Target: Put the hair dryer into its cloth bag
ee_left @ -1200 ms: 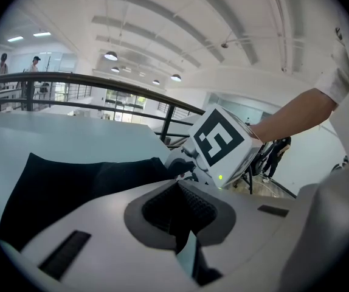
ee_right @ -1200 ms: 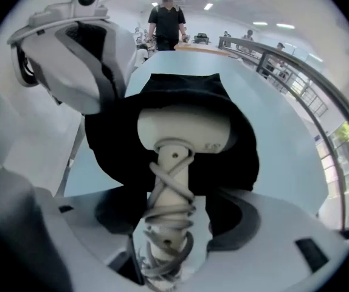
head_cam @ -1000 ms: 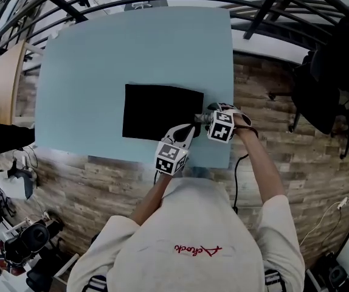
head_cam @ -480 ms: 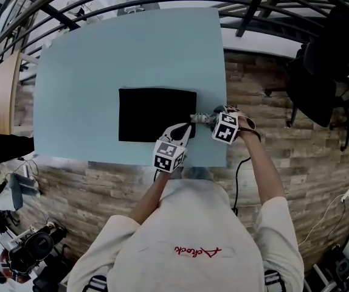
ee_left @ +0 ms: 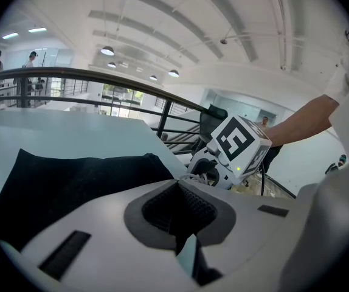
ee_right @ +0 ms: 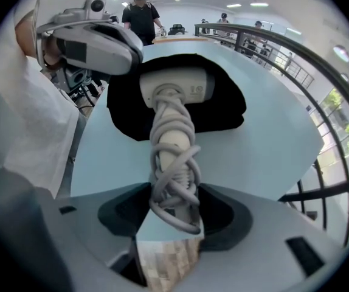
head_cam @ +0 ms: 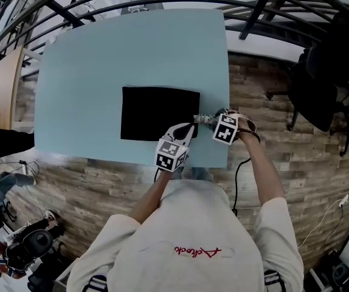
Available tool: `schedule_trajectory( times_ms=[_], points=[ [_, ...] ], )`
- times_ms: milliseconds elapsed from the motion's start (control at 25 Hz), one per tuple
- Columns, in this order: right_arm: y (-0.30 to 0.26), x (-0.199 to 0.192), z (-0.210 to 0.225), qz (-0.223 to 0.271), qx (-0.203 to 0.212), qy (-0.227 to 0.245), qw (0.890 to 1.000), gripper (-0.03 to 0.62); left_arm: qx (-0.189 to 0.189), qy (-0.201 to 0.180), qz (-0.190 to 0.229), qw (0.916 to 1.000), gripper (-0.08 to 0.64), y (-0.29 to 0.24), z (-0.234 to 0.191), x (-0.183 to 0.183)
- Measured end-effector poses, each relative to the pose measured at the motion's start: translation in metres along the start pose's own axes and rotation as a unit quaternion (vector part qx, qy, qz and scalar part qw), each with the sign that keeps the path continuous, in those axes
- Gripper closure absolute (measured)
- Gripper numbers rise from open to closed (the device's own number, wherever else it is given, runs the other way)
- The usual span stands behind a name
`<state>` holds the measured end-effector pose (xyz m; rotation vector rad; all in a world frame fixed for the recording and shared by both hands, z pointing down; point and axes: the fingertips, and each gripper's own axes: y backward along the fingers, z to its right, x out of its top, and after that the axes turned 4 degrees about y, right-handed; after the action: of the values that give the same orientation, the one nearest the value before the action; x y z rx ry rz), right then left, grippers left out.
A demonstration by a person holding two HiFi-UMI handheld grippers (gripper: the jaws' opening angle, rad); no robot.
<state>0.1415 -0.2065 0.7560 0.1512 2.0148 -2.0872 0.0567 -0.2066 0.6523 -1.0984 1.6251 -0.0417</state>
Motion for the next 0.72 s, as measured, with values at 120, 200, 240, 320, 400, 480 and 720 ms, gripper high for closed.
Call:
schedule_trajectory(
  times_ms=[120,200,240,320,400,480,720],
  points=[
    [0.008,0.007,0.001,0.013,-0.004,-0.003,1.0,0.337,-0.003,0.0,0.002,1.0,0.551,0.003,0.0,0.0],
    [0.017,0.018,0.005,0.022,-0.013,0.01,1.0,0.339,-0.003,0.0,0.004,1.0,0.551,0.004,-0.001,0.002],
    [0.022,0.024,0.008,0.027,-0.017,0.017,0.999,0.339,-0.004,0.0,0.005,1.0,0.551,0.005,-0.001,0.003],
    [0.028,0.035,0.01,0.036,-0.024,0.03,0.999,0.339,-0.006,0.0,0.005,1.0,0.551,0.005,0.001,0.003],
    [0.031,0.044,0.011,0.044,-0.03,0.042,0.998,0.339,-0.009,-0.001,0.007,0.9999,0.551,0.005,0.004,0.003],
    [0.033,0.053,0.012,0.052,-0.033,0.05,0.997,0.341,-0.011,-0.002,0.009,0.9999,0.551,0.006,0.006,0.005],
    [0.027,0.076,0.013,0.064,-0.029,0.059,0.996,0.341,-0.017,-0.002,0.014,0.9998,0.551,0.012,0.007,0.009]
  ],
)
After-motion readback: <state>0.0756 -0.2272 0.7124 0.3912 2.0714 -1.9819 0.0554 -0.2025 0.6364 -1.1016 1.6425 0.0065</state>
